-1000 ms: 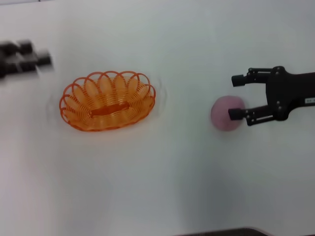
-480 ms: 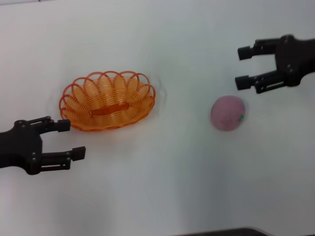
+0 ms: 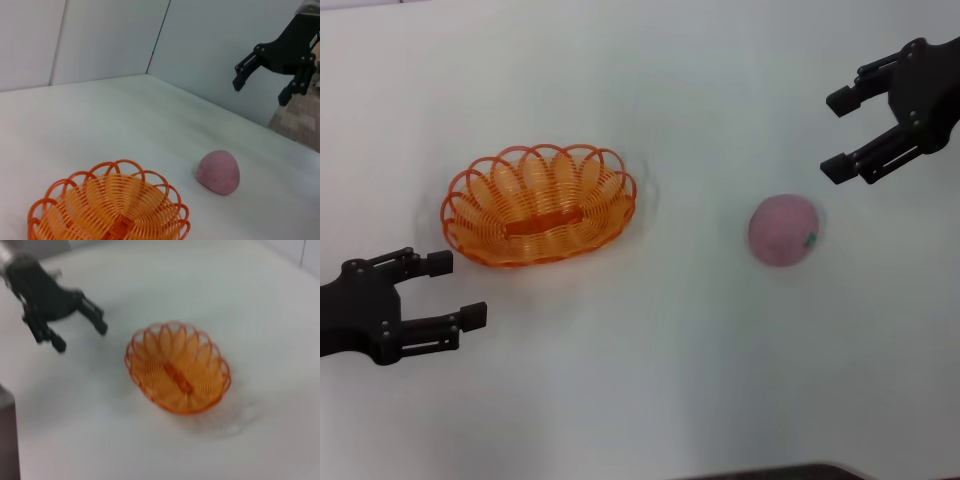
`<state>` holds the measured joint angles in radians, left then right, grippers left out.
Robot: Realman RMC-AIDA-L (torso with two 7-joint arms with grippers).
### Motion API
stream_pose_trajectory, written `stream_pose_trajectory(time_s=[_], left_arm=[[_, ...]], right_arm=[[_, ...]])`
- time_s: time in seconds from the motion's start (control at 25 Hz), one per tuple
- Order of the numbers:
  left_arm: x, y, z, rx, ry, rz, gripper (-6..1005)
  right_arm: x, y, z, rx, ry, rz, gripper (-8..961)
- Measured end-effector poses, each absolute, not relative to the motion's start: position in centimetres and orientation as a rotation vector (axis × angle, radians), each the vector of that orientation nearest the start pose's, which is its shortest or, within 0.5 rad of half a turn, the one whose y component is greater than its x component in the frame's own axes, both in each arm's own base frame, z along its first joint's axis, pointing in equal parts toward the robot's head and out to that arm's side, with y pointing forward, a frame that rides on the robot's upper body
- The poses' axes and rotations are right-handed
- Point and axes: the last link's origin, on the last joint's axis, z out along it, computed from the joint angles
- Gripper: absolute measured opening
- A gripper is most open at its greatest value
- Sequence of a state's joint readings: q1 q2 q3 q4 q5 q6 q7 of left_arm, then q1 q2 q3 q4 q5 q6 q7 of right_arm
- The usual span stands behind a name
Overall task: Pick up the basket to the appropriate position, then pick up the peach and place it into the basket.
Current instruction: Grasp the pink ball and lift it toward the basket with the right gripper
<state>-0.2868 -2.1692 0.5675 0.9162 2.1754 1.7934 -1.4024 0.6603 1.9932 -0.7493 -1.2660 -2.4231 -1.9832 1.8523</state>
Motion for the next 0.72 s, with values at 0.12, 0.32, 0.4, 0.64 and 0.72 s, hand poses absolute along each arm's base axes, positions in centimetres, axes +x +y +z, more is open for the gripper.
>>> stream_pose_trajectory(time_s=[0.12, 0.32, 0.4, 0.64, 0.72], left_arm=[[-30.7, 24.4, 1.2, -2.742, -0.783, -0.620, 861], [-30.6, 24.6, 1.1, -2.745, -0.785, -0.626, 861], [-30.5, 24.7, 1.2, -2.746, -0.784, -0.626, 861], [-30.4, 24.8, 1.1, -2.751, -0.780, -0.625, 861], [-30.4, 24.9, 1.1, -2.752, -0.779, -0.625, 861]], right_arm=[[19.9, 34.7, 9.2, -2.963, 0.550, -0.257, 930], [19.7, 35.4, 6.5, -2.970, 0.543, -0.511, 928], [19.7, 35.6, 5.8, -2.960, 0.540, -0.565, 927], [19.7, 35.5, 4.0, -2.953, 0.514, -0.651, 924], [20.1, 35.5, 3.2, -2.956, 0.516, -0.676, 905]])
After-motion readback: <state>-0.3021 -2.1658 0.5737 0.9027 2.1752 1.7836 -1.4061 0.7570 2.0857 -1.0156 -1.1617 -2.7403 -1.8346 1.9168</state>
